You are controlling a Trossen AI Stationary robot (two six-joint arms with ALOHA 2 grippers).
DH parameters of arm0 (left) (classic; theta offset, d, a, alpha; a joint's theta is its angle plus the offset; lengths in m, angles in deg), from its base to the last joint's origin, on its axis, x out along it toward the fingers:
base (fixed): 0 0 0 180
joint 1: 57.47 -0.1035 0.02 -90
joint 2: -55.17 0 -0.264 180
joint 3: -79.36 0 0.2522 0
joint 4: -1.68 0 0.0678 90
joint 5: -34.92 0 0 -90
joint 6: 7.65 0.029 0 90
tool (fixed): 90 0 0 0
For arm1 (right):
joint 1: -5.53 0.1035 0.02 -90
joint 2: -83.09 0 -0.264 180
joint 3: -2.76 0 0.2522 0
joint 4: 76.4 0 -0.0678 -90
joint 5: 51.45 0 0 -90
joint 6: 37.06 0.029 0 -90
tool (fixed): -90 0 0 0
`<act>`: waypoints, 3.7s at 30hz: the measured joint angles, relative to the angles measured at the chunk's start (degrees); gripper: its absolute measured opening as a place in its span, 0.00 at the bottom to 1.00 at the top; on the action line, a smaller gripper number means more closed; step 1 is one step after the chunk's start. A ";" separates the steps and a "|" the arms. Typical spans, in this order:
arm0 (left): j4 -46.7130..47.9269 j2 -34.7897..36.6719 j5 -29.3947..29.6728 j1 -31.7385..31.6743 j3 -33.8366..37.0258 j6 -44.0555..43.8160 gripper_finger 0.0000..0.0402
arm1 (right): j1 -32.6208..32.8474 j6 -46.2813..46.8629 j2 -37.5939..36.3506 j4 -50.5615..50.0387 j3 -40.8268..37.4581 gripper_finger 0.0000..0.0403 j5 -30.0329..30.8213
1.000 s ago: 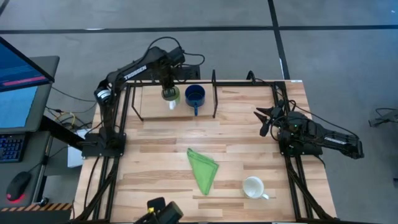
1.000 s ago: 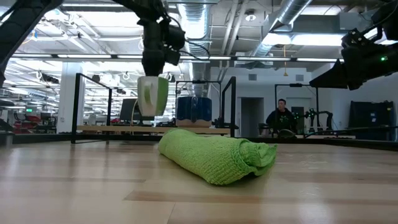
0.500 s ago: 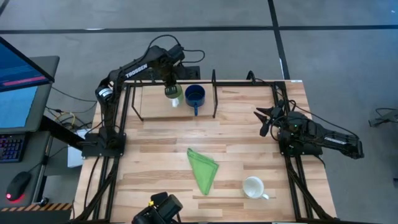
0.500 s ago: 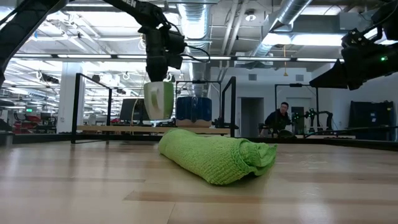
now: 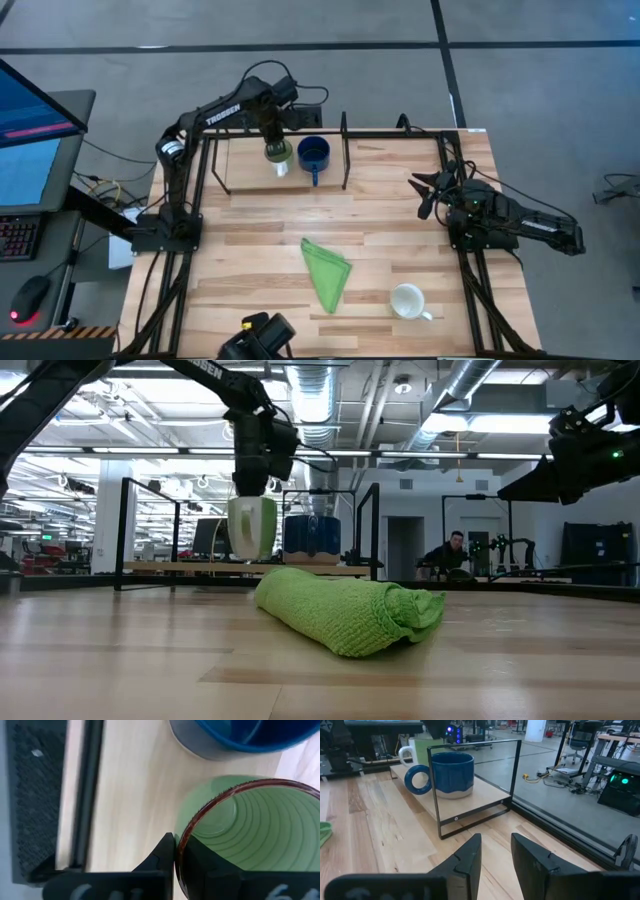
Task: Stack small to large cups/mugs on shelf
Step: Put the green mug on the shelf
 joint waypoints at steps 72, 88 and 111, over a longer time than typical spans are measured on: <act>-0.95 -2.33 4.10 0.56 -0.94 -1.21 0.13 | 0.04 -0.07 4.61 -0.09 0.00 0.32 0.09; -2.74 -2.33 -1.23 2.13 -0.96 2.23 0.24 | 0.04 -0.05 4.61 -0.09 0.00 0.32 0.09; -1.85 -2.31 6.12 3.17 -0.96 2.75 0.25 | 0.03 -0.04 4.60 -0.09 0.00 0.32 0.08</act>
